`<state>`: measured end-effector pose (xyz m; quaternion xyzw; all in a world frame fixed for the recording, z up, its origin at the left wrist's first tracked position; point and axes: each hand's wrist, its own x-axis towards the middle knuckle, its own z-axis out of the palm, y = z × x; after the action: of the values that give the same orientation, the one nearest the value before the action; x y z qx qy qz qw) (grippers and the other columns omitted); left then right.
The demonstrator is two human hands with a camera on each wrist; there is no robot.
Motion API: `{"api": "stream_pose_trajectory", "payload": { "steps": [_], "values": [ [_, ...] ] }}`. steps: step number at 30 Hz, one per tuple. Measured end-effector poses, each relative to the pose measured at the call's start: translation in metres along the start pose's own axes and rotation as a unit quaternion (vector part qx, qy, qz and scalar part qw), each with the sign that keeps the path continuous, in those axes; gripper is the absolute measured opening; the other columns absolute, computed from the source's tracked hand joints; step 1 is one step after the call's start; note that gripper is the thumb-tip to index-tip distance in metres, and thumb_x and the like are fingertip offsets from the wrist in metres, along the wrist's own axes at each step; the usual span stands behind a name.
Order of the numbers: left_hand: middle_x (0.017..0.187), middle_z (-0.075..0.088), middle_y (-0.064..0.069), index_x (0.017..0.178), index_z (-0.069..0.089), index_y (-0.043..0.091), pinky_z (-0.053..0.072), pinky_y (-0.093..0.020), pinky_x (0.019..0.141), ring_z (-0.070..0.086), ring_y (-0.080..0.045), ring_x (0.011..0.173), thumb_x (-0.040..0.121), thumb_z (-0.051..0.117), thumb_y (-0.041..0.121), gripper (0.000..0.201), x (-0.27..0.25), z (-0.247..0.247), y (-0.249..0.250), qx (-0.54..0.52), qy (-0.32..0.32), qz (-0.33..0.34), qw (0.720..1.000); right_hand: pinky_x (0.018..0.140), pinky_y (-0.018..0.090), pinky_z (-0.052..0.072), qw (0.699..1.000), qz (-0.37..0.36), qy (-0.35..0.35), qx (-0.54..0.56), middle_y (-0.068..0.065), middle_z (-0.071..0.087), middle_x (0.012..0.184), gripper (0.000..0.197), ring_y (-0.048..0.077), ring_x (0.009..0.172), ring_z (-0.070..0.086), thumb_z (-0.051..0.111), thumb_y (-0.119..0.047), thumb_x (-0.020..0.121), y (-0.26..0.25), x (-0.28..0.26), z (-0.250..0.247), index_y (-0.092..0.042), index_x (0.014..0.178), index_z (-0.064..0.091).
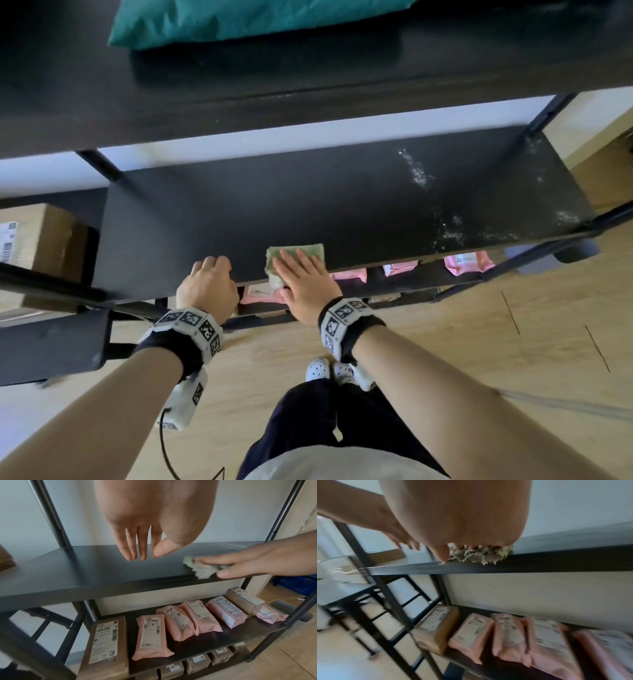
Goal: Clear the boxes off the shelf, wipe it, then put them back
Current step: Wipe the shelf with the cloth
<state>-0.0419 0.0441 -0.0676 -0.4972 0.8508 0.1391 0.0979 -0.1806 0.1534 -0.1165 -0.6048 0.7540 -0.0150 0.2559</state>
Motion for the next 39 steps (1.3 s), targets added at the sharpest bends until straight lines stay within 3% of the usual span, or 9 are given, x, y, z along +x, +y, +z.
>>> {"api": "stream_pose_trajectory", "payload": {
  "steps": [3,7,13,16,18,22,25,32,39],
  "values": [
    [0.112,0.059,-0.007,0.107,0.055,0.011,0.048,-0.042,0.080,0.052,-0.025,0.109,0.095,0.038,0.025,0.026,-0.009,0.004,-0.009,-0.006,0.009,-0.005,1.000,0.117,0.035,-0.007,0.997,-0.070,-0.029,-0.026,-0.006,-0.003,0.161,0.055,0.017,0.148,-0.005,0.024,-0.033,0.102,-0.035,0.014,0.009,-0.025,0.152,0.003],
    [0.108,0.059,-0.004,0.104,0.056,0.013,0.047,-0.039,0.081,0.052,-0.023,0.105,0.098,0.032,0.036,0.034,-0.013,0.005,-0.010,0.002,-0.007,0.021,1.000,0.121,0.037,0.003,0.997,-0.068,-0.003,-0.043,-0.004,0.001,0.161,0.053,0.017,0.148,0.001,0.022,-0.034,0.102,-0.005,0.017,-0.009,-0.022,0.152,0.006],
    [0.105,0.060,0.000,0.103,0.057,0.016,0.050,-0.034,0.078,0.053,-0.019,0.102,0.097,0.034,0.038,0.032,-0.013,0.017,-0.002,0.015,-0.029,0.081,0.996,0.121,0.036,0.003,0.979,0.191,0.051,0.048,-0.002,-0.002,0.161,0.056,0.016,0.148,0.000,0.021,-0.037,0.102,0.129,-0.029,-0.045,-0.021,0.152,0.004],
    [0.102,0.060,0.001,0.101,0.058,0.016,0.052,-0.034,0.076,0.054,-0.018,0.098,0.097,0.036,0.039,0.032,-0.013,0.027,-0.001,0.002,-0.024,0.095,0.995,0.119,0.037,-0.004,0.964,0.257,0.033,0.058,-0.004,-0.009,0.160,0.060,0.019,0.148,-0.005,0.024,-0.040,0.101,0.138,-0.054,-0.042,-0.022,0.152,-0.002],
    [0.099,0.061,0.002,0.098,0.058,0.017,0.051,-0.032,0.071,0.055,-0.017,0.094,0.097,0.036,0.038,0.030,-0.014,0.032,-0.001,-0.006,-0.009,0.101,0.995,0.116,0.036,-0.007,0.976,0.213,0.032,0.045,-0.004,-0.011,0.159,0.060,0.021,0.148,-0.009,0.020,-0.043,0.101,0.106,-0.047,-0.032,-0.023,0.151,-0.006],
    [0.095,0.060,0.003,0.096,0.059,0.017,0.045,-0.029,0.065,0.054,-0.016,0.092,0.097,0.036,0.036,0.030,-0.013,0.033,0.002,-0.003,0.004,0.111,0.994,0.120,0.038,-0.004,0.999,0.036,-0.005,0.000,-0.004,-0.007,0.160,0.053,0.019,0.148,-0.009,0.012,-0.039,0.102,0.027,-0.013,-0.009,-0.025,0.151,-0.001],
    [0.096,0.059,0.004,0.095,0.058,0.018,0.045,-0.028,0.066,0.053,-0.015,0.092,0.097,0.036,0.036,0.028,-0.011,0.032,0.007,0.007,0.004,0.118,0.993,0.120,0.036,-0.001,1.000,0.018,-0.005,0.012,-0.005,-0.002,0.161,0.051,0.015,0.148,-0.004,0.020,-0.033,0.103,0.034,-0.007,-0.017,-0.025,0.152,0.006],
    [0.095,0.061,0.001,0.095,0.059,0.015,0.051,-0.036,0.069,0.055,-0.019,0.095,0.095,0.040,0.030,0.024,-0.012,0.034,0.056,-0.022,0.015,0.147,0.989,0.121,0.042,0.009,0.956,0.282,0.060,0.047,-0.003,-0.006,0.160,0.058,0.018,0.148,-0.001,0.025,-0.031,0.101,0.188,-0.086,-0.040,-0.022,0.151,-0.002],
    [0.103,0.061,0.000,0.102,0.058,0.014,0.050,-0.037,0.076,0.054,-0.021,0.100,0.095,0.039,0.028,0.025,-0.019,0.043,0.134,-0.030,0.021,0.143,0.989,0.119,0.037,-0.003,0.999,0.037,0.002,-0.018,-0.005,-0.009,0.160,0.055,0.017,0.147,-0.008,0.018,-0.037,0.102,0.132,-0.060,-0.021,-0.024,0.151,-0.004]
  ]
}}
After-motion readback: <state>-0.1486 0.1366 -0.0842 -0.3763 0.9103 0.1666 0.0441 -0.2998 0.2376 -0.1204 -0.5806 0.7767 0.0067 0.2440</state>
